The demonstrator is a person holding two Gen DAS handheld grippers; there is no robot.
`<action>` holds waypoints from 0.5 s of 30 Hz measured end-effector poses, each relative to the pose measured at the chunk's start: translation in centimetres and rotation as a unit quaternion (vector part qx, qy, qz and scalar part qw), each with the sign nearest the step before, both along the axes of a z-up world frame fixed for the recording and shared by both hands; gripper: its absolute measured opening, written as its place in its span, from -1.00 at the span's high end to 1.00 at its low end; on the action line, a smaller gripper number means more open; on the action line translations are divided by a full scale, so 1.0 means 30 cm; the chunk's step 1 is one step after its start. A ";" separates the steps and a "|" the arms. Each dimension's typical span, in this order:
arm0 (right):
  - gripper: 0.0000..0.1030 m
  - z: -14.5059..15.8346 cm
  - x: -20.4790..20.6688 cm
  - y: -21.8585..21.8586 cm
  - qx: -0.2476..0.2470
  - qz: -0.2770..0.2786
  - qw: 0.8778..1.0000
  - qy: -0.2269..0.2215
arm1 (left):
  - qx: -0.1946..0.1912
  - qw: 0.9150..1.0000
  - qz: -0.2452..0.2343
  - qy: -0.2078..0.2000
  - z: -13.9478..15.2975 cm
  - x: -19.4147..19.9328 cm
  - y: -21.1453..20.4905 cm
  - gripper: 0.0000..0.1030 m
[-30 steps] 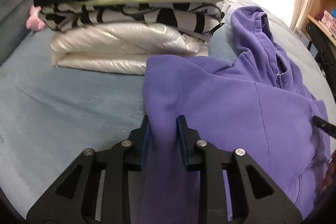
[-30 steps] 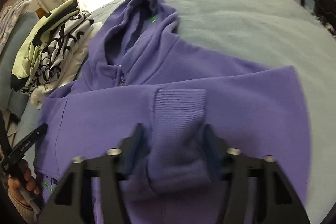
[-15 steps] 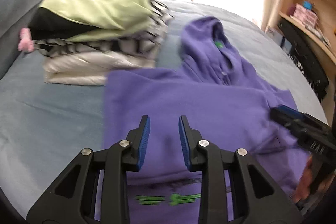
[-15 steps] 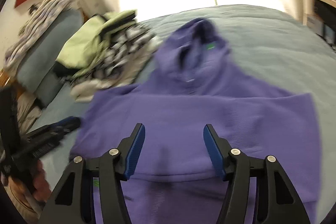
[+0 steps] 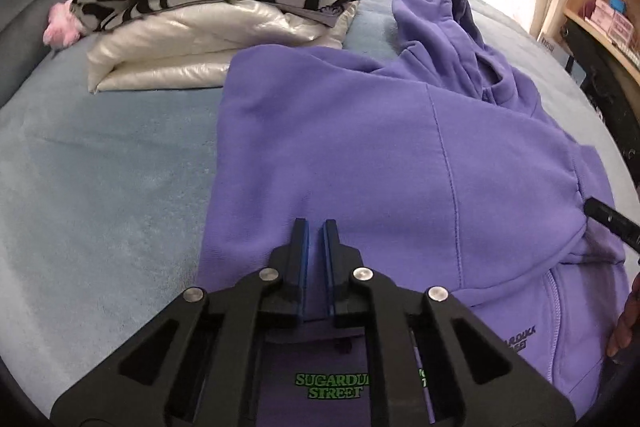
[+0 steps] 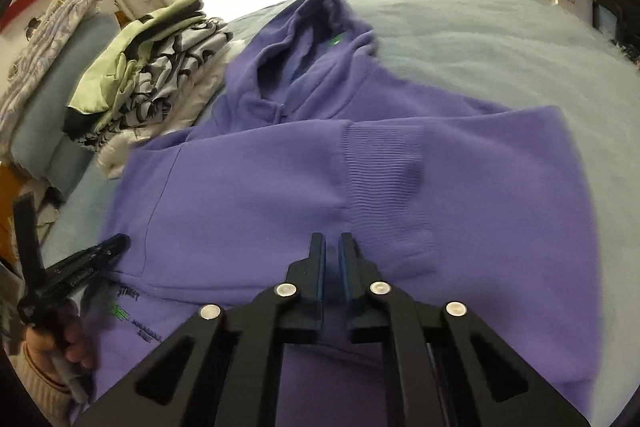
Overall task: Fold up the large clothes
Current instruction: 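Open the right gripper and lift it away from the hoodie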
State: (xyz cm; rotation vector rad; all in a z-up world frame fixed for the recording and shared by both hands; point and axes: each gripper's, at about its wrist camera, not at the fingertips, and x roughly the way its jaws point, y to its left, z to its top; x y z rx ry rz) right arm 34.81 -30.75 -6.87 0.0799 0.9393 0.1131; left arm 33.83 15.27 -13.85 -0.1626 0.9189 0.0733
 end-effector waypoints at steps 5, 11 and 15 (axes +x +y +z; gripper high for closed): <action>0.07 -0.023 -0.016 -0.053 0.050 -0.021 0.998 0.015 | 0.010 1.000 0.000 0.003 0.005 -0.002 -0.015 0.87; 0.07 0.041 -0.038 -0.051 0.068 -0.021 0.997 0.006 | -0.016 1.000 0.005 0.022 0.053 -0.027 0.001 0.85; 0.07 0.116 -0.100 -0.050 0.096 -0.023 0.995 0.004 | -0.014 1.000 0.001 0.025 0.103 -0.084 -0.001 0.81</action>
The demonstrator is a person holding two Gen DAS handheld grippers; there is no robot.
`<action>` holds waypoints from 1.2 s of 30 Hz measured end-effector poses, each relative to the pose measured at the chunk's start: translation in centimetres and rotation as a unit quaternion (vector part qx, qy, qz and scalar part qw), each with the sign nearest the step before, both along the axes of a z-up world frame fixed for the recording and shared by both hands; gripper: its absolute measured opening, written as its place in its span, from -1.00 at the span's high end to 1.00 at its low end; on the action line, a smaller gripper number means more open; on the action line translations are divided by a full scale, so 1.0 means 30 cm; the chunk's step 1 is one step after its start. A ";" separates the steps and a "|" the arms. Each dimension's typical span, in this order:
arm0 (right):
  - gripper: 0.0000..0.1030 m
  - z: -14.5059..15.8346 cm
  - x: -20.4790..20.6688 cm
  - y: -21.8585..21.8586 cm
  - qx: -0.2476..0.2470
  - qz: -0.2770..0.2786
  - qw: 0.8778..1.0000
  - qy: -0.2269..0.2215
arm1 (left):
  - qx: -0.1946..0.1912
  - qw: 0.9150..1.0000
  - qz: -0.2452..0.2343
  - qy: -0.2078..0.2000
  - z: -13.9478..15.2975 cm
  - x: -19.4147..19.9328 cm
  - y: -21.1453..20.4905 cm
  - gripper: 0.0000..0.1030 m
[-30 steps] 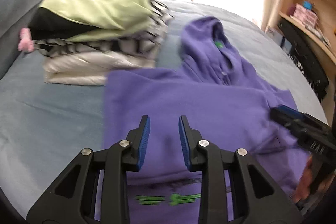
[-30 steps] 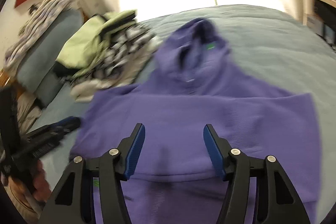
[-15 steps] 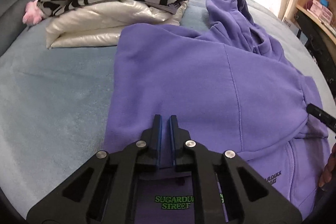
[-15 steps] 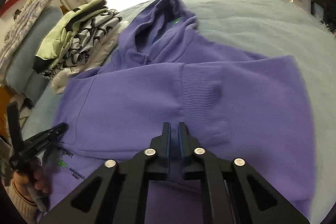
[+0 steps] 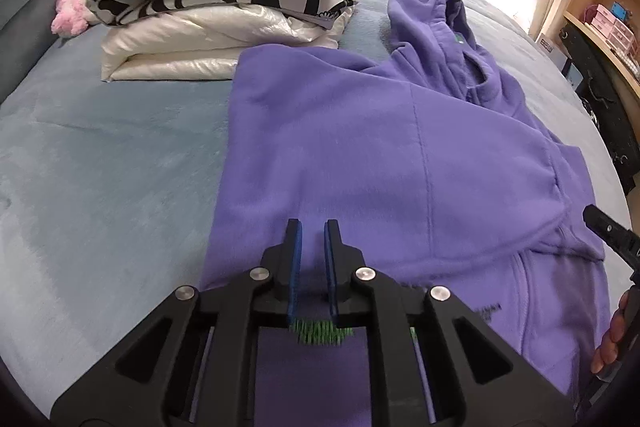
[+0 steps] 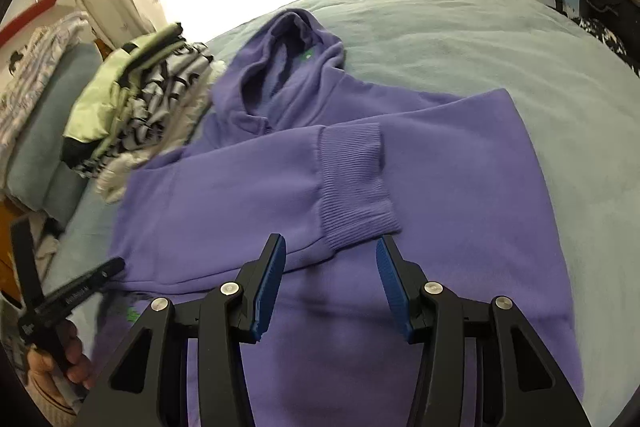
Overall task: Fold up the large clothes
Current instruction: 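Open the right gripper and lift it away from the hoodie, then move both open grippers toward the ribbed hem of the purple hoodie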
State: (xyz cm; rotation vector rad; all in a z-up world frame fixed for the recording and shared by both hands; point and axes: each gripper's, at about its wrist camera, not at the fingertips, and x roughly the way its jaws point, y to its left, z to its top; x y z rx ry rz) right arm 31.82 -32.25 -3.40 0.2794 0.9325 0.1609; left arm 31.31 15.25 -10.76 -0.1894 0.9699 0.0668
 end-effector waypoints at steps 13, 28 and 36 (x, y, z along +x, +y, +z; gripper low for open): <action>0.07 0.269 -0.403 0.022 0.019 0.012 0.998 -0.055 | 0.019 0.999 0.002 -0.048 0.236 -0.348 -0.018 0.09; -0.21 0.479 -0.945 -0.035 0.004 0.032 0.992 -0.121 | 0.040 0.995 0.005 -0.093 0.396 -0.813 -0.034 0.01; -0.21 0.428 -1.126 -0.086 -0.015 0.046 0.994 -0.100 | 0.043 0.994 0.011 -0.095 0.387 -0.998 0.043 -0.13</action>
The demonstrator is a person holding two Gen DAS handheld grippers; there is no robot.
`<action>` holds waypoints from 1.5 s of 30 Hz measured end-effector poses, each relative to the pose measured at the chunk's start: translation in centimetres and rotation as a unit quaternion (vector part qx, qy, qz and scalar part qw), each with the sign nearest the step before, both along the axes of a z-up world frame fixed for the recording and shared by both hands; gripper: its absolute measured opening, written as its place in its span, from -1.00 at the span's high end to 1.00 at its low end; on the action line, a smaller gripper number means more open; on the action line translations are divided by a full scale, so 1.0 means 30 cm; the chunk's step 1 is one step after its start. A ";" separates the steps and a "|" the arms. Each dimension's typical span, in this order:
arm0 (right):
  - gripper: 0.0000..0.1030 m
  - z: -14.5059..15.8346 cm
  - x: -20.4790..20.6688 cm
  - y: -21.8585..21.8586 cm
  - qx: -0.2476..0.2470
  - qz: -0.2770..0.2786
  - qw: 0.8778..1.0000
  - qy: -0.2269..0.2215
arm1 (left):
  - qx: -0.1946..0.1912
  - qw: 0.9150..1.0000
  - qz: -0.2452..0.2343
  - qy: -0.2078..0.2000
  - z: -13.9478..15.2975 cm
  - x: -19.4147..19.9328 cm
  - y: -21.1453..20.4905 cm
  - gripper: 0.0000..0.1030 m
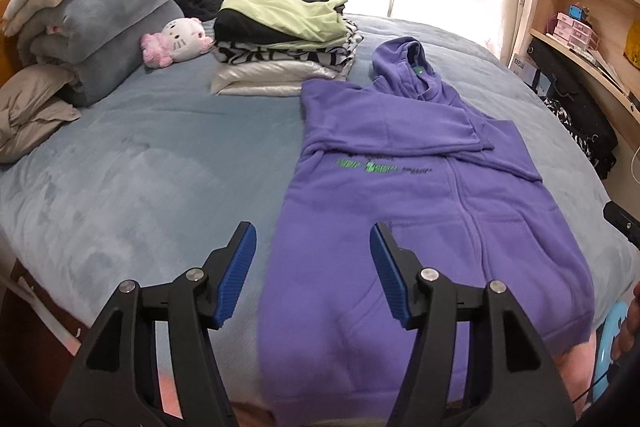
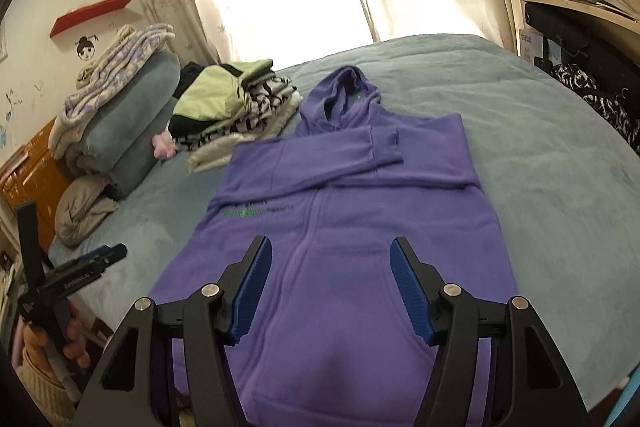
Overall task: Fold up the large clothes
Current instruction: 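Move both open grippers toward the ribbed hem of the purple hoodie, then close both grippers on the ribbed hem of the hoodie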
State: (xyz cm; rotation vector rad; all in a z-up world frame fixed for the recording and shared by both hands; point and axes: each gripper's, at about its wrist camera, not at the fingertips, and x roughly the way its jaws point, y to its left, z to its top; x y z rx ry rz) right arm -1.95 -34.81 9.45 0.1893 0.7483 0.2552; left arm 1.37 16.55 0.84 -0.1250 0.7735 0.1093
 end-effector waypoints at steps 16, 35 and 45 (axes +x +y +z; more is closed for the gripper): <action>-0.21 -0.235 -0.158 -0.329 -0.027 -0.043 0.996 0.069 | -0.100 0.991 -0.037 0.075 -0.279 -0.103 0.157 -0.25; -0.18 -0.538 -0.171 -0.547 0.058 -0.038 0.990 0.126 | -0.119 0.989 -0.053 0.077 -0.377 -0.056 0.126 -0.48; -0.18 -0.530 -0.128 -0.486 0.057 -0.026 0.990 0.124 | -0.117 0.989 -0.053 0.077 -0.382 -0.048 0.130 -0.50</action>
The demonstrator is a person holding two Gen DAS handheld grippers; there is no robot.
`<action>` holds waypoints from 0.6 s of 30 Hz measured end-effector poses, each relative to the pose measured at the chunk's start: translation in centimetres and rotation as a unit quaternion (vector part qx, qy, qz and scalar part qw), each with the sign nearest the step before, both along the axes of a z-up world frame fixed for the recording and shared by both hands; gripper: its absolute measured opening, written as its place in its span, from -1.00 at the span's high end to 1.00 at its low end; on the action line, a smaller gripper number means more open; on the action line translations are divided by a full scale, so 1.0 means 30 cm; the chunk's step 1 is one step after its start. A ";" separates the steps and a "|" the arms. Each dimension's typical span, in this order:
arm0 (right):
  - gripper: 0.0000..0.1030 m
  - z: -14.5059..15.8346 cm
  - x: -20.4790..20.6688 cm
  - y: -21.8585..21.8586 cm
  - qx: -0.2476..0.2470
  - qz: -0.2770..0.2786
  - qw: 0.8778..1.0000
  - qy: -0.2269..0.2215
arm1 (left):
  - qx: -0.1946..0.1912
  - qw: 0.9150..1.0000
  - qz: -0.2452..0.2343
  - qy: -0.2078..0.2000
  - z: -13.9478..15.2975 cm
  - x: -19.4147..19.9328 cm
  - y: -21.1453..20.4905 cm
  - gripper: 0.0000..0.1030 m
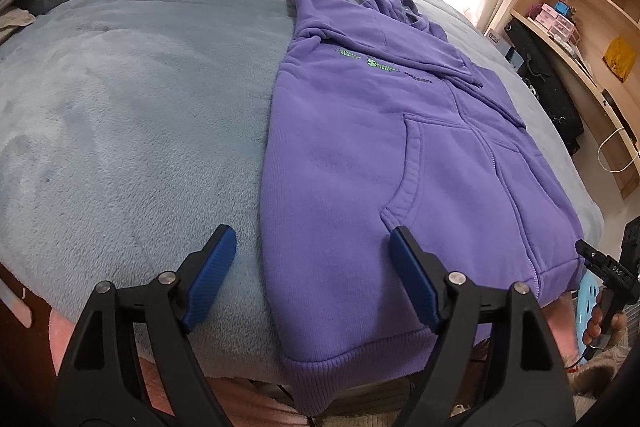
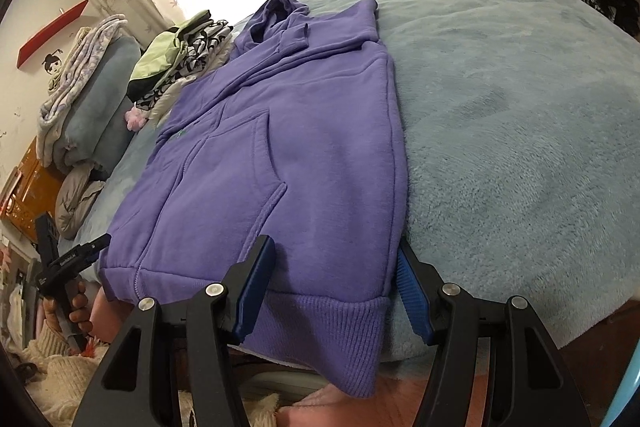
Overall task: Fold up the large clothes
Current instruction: 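Close both grippers on the ribbed hem of the hoodie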
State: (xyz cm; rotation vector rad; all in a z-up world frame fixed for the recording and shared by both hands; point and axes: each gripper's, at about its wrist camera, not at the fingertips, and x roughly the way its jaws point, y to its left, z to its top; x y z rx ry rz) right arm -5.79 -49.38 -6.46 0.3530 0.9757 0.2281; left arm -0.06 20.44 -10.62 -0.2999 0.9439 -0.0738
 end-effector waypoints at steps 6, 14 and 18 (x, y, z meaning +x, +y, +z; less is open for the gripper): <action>-0.04 0.016 0.016 0.019 0.002 0.009 1.000 0.007 | -0.001 1.000 0.001 0.003 0.001 0.001 -0.002 -0.50; 0.09 0.067 0.050 0.041 0.024 0.034 0.999 0.001 | -0.054 0.998 -0.038 0.017 0.005 -0.017 -0.016 -0.47; 0.10 0.078 0.069 0.057 0.030 0.053 0.998 -0.010 | -0.032 0.998 -0.061 0.014 -0.004 -0.032 -0.065 -0.47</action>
